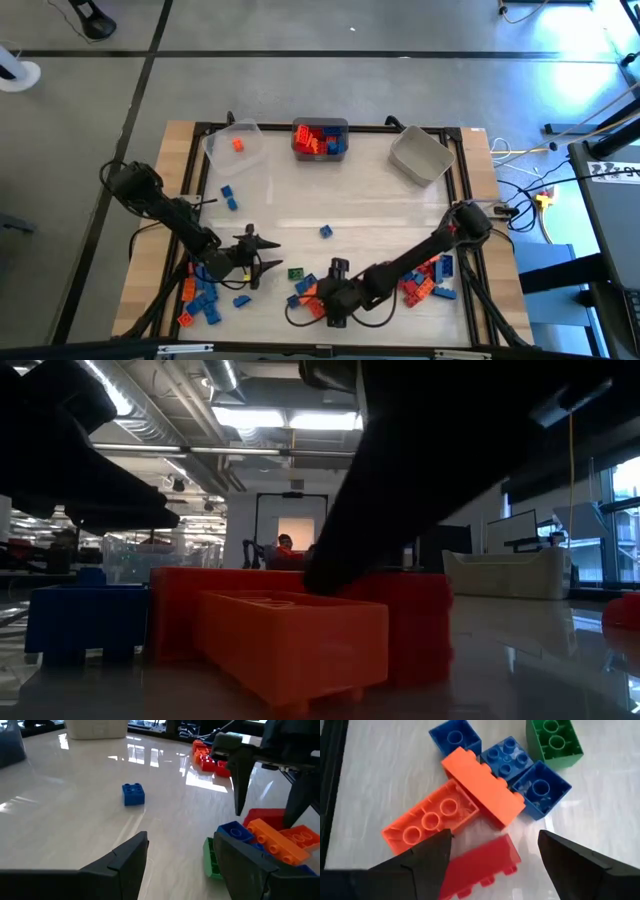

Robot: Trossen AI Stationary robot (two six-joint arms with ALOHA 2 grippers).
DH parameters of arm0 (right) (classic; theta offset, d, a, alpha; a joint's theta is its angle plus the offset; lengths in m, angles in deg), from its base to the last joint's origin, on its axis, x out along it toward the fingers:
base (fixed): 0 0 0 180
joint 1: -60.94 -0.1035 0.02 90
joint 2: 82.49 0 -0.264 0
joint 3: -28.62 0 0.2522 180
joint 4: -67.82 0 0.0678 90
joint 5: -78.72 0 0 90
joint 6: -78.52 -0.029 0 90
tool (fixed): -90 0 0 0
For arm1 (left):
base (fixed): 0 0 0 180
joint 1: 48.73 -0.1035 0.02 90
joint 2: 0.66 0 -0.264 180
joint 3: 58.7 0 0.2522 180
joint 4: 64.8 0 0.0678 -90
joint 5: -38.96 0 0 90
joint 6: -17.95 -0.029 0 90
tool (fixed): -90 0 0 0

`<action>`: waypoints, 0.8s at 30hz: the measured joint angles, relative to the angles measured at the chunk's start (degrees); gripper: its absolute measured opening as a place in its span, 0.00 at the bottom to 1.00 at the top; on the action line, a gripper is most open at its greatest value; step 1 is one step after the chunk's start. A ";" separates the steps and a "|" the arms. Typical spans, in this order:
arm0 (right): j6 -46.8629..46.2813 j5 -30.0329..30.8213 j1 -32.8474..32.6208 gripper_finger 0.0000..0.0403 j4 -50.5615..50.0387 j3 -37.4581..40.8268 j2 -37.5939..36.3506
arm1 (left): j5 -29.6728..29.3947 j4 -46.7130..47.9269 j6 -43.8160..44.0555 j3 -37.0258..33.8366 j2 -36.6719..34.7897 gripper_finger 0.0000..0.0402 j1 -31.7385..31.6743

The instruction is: Sort blocks by size

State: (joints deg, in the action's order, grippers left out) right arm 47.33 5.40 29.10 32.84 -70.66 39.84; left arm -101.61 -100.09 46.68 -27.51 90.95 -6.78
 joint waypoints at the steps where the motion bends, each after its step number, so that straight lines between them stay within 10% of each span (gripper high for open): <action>1: -0.16 0.50 -0.01 0.74 -0.70 -0.04 0.04 | -0.01 0.00 -0.02 0.00 0.00 0.53 -0.04; 17: 1.41 1.88 -0.11 0.74 -18.59 0.28 -6.18 | -0.02 0.68 -0.20 0.00 -0.02 0.53 -0.04; 24: 2.84 -6.49 -1.91 0.74 -23.01 0.23 -9.23 | -0.02 0.68 -0.41 0.00 -0.07 0.53 -0.04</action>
State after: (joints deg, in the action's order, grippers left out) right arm 50.17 -1.09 27.19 9.83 -70.44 30.61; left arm -101.62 -99.42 46.27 -27.51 90.89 -6.82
